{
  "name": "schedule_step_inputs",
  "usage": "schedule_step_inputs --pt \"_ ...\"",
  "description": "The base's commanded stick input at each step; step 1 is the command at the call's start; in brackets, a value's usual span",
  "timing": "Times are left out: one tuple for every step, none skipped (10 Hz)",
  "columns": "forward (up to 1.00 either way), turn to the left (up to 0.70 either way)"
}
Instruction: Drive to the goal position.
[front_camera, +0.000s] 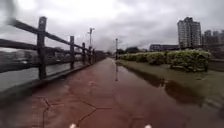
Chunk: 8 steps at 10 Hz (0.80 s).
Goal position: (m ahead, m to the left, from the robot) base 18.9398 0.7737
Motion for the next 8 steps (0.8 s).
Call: schedule_step_inputs --pt "0.85 0.01" --pt "0.85 0.01" --pt "0.85 0.01" --pt "0.85 0.01" --pt "0.85 0.01" --pt "0.85 0.01" --pt "0.85 0.01" --pt "0.85 0.01"
